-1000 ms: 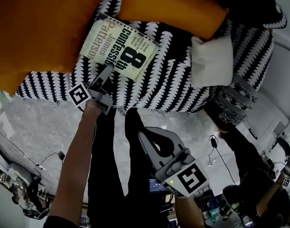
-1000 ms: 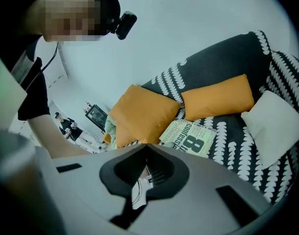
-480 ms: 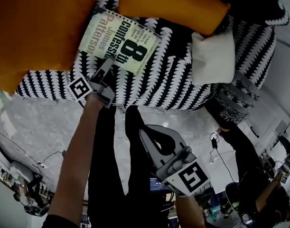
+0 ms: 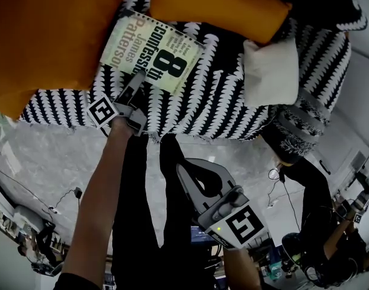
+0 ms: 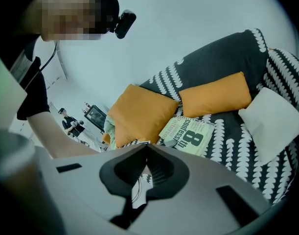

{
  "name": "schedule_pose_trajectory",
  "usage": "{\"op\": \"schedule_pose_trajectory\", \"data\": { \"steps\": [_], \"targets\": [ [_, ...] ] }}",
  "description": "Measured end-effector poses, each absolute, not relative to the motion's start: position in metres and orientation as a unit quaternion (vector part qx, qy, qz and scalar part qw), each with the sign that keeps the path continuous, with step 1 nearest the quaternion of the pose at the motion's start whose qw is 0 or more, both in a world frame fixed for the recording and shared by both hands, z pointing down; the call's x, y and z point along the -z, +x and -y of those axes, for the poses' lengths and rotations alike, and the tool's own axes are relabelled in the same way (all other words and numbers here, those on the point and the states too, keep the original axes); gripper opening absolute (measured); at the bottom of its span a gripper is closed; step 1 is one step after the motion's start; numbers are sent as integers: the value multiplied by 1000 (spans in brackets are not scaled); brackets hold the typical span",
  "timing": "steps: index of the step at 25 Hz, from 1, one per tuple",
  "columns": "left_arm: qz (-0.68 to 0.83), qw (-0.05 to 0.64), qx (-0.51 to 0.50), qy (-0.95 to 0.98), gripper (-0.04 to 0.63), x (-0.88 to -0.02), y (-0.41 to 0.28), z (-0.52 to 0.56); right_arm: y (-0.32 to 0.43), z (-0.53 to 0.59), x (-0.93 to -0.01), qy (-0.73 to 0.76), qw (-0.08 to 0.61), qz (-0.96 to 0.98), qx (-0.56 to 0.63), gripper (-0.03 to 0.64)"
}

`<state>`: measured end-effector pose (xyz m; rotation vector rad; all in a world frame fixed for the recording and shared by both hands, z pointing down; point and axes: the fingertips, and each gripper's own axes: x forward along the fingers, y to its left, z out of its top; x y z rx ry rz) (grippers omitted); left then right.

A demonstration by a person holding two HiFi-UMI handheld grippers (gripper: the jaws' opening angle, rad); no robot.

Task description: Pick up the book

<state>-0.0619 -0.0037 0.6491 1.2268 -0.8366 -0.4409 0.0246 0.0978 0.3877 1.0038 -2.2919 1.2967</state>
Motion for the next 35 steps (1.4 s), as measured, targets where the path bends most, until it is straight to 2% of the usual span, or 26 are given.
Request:
{"op": "schedule_pose_trajectory", "data": {
  "steps": [19,35],
  "targets": [
    [382,708,243,541,166,-639,-70,4,17,-97,-385,353,143,809,-448,17],
    [341,689,265,582,166,-547,-54,21,18,-96,-339,360,135,823,-418,17]
  ]
}}
